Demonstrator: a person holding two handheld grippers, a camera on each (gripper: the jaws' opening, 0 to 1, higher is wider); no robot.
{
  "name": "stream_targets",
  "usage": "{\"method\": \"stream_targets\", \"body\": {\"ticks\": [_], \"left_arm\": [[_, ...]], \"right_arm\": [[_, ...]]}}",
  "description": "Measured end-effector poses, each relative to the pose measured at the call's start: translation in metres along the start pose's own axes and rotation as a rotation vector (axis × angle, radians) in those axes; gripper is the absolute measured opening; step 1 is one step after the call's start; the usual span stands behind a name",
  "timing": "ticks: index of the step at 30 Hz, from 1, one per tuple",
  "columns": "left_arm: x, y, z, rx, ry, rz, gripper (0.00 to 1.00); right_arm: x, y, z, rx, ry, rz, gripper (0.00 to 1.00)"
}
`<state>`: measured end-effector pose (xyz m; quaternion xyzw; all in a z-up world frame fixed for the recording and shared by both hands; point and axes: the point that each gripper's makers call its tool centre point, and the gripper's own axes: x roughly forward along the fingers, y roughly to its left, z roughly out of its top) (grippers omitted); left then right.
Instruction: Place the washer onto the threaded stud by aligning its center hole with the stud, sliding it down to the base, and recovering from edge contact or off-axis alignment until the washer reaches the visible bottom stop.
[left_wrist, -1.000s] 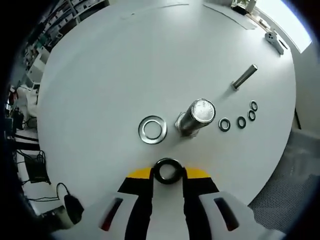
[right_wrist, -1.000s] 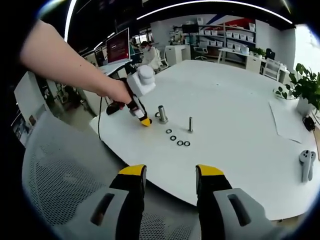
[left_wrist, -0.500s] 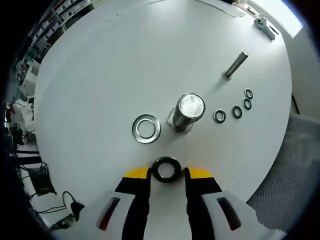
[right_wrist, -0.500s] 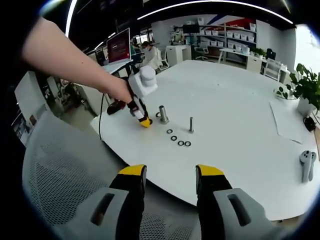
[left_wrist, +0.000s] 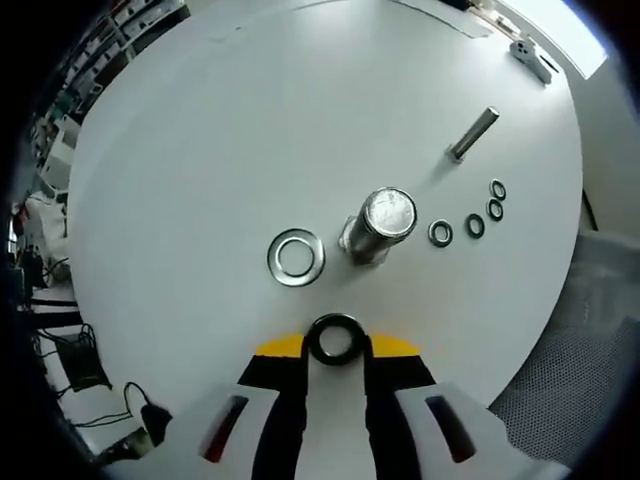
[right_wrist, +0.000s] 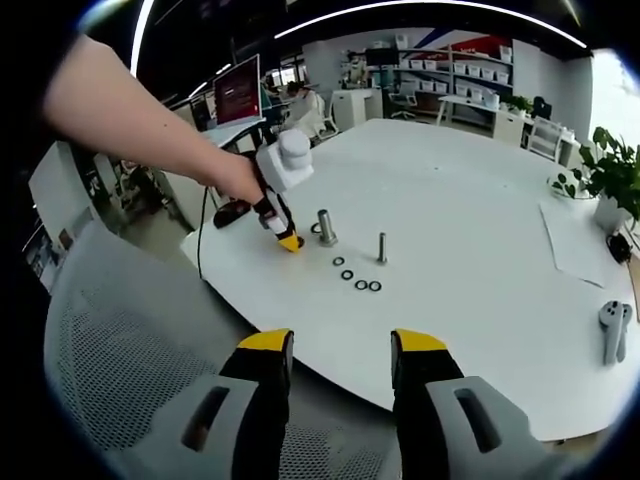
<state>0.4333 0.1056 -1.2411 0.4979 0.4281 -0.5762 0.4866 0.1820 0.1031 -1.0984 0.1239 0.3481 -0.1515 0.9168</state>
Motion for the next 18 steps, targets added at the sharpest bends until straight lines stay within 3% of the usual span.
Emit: {"method": "stream_targets", "body": {"ticks": [8,14,18], "left_arm": [[-0.004,-0.006,-0.004,0.068,0.003,-0.016,0.18],[-0.019,0.001,0.022,0.157,-0.051,-0.015,0.18],[-0.041,0.003,0.031,0.190,-0.076,-0.013,0.18]], "right_arm": [[0.000,0.000,0.001,0.004,-0.003,0.003,0.42],[0.000,0.001,0.000,0.001,0.002,0.007,0.41],[0.000,0.000,0.000,0.001,0.001,0.006,0.41]]}}
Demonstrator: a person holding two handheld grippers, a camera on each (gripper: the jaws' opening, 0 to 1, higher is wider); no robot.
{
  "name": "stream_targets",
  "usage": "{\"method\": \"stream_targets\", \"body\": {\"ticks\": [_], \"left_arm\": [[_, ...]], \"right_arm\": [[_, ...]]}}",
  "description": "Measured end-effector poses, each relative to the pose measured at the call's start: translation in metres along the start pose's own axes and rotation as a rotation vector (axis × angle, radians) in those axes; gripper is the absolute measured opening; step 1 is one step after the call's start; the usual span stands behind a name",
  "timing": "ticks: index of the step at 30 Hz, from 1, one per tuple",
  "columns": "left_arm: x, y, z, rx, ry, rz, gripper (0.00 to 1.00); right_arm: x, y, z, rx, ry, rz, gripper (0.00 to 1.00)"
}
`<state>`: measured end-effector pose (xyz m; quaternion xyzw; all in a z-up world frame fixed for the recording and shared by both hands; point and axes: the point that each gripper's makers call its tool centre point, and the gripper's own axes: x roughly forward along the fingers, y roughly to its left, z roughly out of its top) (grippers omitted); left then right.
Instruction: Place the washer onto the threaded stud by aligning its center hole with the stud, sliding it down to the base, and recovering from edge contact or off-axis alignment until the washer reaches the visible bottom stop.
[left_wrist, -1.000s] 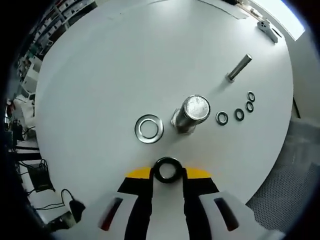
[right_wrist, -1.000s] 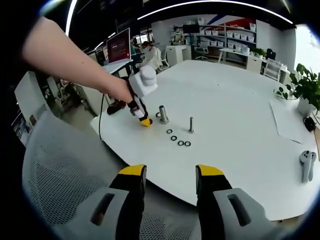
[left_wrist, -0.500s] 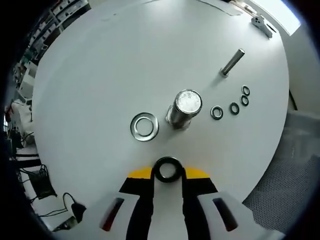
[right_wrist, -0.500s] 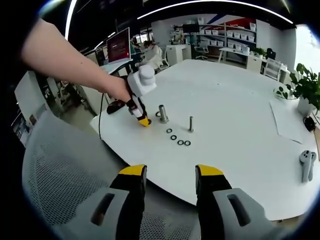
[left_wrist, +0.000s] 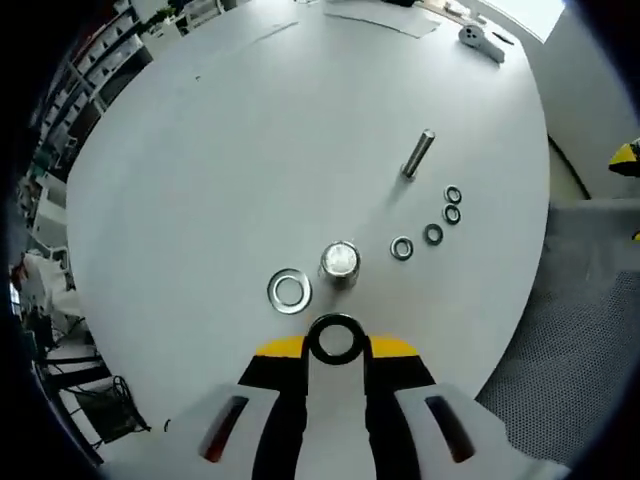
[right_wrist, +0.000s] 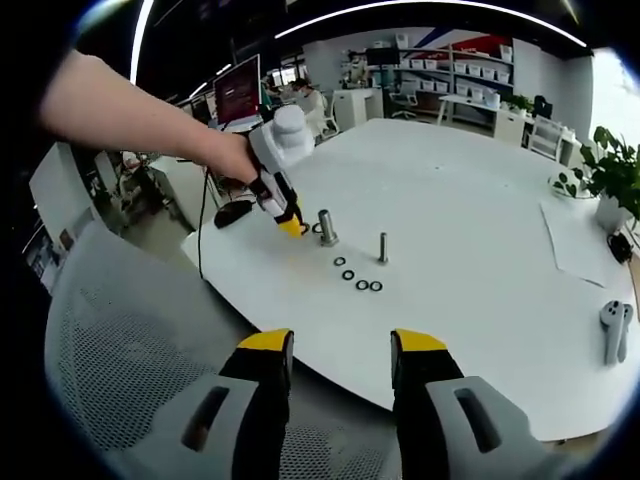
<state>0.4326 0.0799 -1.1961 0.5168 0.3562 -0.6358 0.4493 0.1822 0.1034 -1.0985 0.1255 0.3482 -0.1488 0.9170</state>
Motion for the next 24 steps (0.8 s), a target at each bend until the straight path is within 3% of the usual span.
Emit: {"method": "stream_targets", "body": {"ticks": [6,12,14,20,24], "left_arm": [[-0.014,0.003,0.009,0.002,-0.026,-0.002,0.18],[-0.040,-0.014,0.032,0.032,-0.068,-0.003,0.18],[-0.033,-0.007,0.034,0.055,-0.066,-0.005,0.18],[-0.029,-0.023,0.046,0.109,-0.045,-0.005,0.18],[-0.018,-0.008,0.044,0.151,-0.013,0.006,0.18]], "right_arm": [[-0.001,0.000,0.000,0.002,-0.002,0.000,0.41],[0.000,0.000,0.000,0.000,-0.001,0.000,0.41],[0.000,0.000,0.000,0.000,-0.001,0.001,0.41],[0.000,0.000,0.001,0.000,-0.002,-0.001,0.41],[0.000,-0.001,0.001,-0.001,-0.004,-0.005,0.41]]}}
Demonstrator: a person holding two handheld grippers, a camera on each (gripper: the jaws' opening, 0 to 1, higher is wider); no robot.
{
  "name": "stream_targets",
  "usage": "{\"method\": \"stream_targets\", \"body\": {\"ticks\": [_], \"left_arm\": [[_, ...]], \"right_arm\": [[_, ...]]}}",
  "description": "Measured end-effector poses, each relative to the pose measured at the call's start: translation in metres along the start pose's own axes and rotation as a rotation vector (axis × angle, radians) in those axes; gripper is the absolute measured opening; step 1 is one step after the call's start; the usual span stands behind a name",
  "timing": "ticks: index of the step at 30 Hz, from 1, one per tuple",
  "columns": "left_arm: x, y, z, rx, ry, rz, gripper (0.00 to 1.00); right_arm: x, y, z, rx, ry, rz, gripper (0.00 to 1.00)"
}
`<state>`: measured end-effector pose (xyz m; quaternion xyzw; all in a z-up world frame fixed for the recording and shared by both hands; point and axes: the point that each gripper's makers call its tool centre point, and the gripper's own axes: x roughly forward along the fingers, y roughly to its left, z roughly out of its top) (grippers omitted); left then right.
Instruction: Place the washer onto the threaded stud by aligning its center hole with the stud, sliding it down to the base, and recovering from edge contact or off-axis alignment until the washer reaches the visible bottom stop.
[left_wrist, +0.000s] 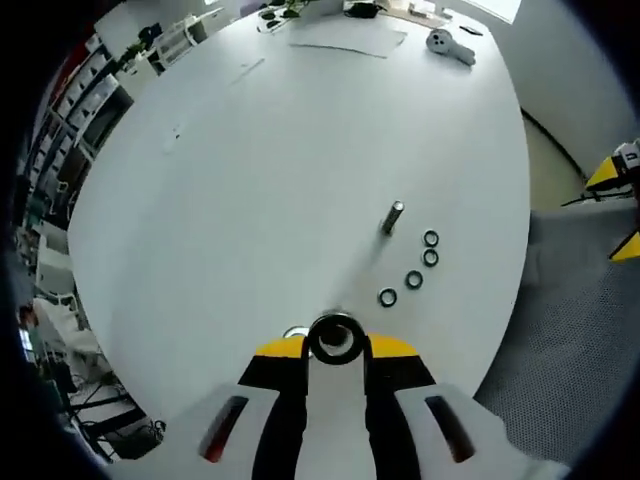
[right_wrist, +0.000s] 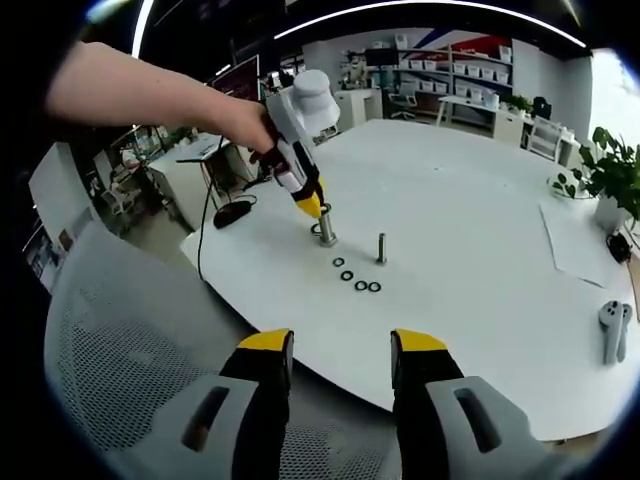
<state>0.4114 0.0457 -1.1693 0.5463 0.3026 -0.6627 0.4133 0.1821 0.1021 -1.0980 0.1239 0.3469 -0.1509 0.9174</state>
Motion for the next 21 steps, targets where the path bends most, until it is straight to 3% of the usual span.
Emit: {"method": "stream_targets", "body": {"ticks": [4,12,21], "left_arm": [[0.001,-0.001,-0.002,0.006,0.013,-0.010,0.18],[0.024,0.007,-0.001,0.032,0.047,-0.019,0.18],[0.047,0.001,-0.005,0.065,0.090,-0.021,0.19]], "right_arm": [[0.000,0.000,0.000,0.000,0.001,-0.003,0.41],[0.000,-0.001,-0.001,0.002,0.002,-0.006,0.41],[0.000,-0.002,-0.002,0.002,0.012,-0.010,0.41]]}}
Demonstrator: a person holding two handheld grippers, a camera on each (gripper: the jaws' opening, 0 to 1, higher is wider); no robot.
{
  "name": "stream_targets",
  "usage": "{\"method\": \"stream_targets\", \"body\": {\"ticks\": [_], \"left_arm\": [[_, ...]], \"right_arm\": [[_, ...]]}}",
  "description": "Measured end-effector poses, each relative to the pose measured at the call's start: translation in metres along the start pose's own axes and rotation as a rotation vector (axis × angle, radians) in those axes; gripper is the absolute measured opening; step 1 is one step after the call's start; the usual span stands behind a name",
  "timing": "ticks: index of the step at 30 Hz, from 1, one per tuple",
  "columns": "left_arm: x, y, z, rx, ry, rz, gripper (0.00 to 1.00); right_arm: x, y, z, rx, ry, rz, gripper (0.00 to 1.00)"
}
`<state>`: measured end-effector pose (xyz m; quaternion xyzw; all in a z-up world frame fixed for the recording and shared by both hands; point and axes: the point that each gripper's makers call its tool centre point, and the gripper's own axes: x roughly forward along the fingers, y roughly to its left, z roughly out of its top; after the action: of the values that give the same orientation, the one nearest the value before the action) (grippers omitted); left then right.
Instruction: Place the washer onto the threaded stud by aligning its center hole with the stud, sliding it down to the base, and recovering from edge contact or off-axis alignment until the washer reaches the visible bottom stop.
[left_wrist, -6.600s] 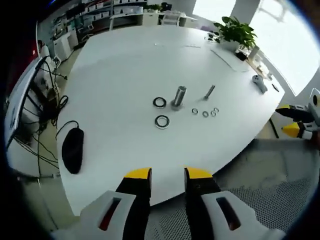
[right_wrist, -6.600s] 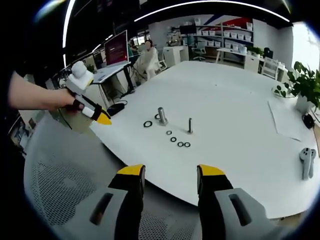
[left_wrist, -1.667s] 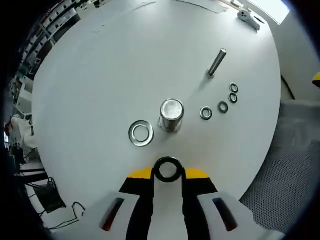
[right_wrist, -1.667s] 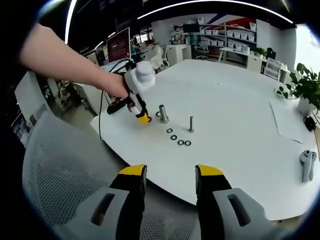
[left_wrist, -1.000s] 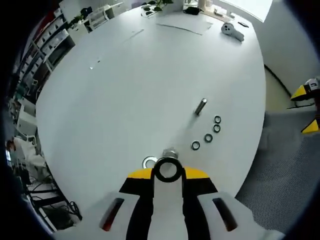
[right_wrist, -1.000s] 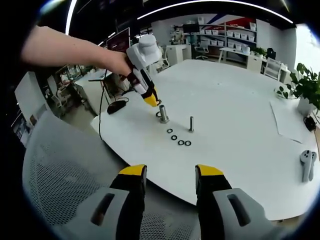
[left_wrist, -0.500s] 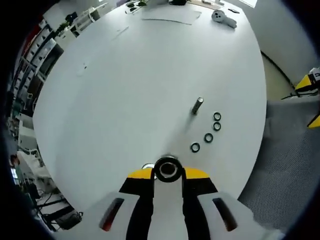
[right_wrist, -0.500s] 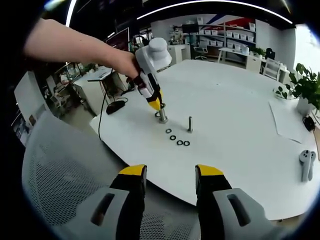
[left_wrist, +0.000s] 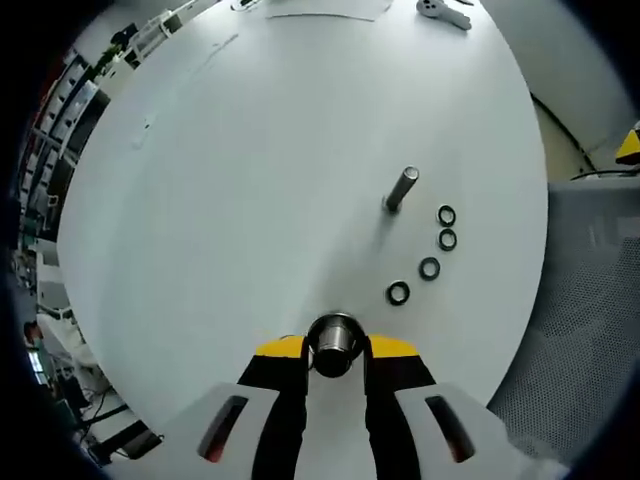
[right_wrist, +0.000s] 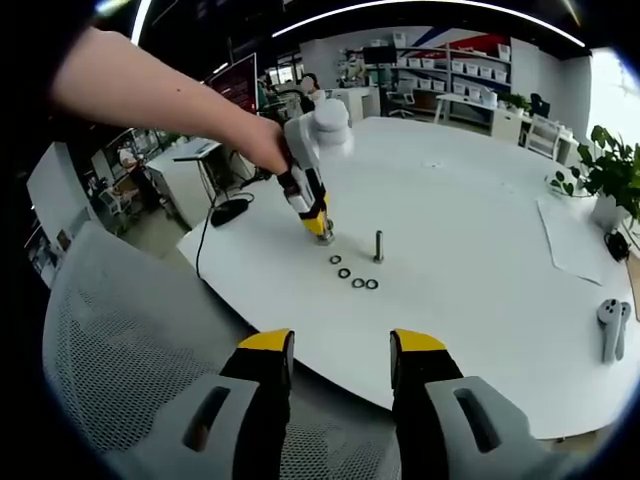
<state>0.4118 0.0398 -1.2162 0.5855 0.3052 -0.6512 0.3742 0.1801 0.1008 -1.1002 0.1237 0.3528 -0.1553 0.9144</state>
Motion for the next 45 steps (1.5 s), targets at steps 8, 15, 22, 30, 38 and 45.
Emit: {"method": "stream_targets", "body": {"ticks": [8,15,22,30,38,45], "left_arm": [[0.007,-0.003,-0.001,0.029,0.015,-0.004,0.19],[0.006,-0.005,0.001,0.024,0.009,-0.010,0.19],[0.010,-0.007,-0.005,0.053,-0.018,-0.008,0.22],[0.009,0.002,-0.011,0.041,-0.054,0.008,0.32],[0.008,0.017,-0.025,0.028,-0.036,0.023,0.33],[0.009,0.024,-0.030,0.021,-0.024,0.039,0.32]], "right_arm": [[0.001,-0.001,-0.002,0.002,0.010,-0.001,0.41],[0.000,-0.002,-0.002,0.008,0.013,-0.006,0.41],[0.000,-0.003,-0.002,0.010,0.014,-0.009,0.41],[0.000,-0.004,-0.003,0.013,0.013,-0.011,0.41],[0.001,-0.004,-0.003,0.011,0.015,-0.012,0.41],[0.000,-0.003,-0.004,0.006,0.017,-0.010,0.41]]}}
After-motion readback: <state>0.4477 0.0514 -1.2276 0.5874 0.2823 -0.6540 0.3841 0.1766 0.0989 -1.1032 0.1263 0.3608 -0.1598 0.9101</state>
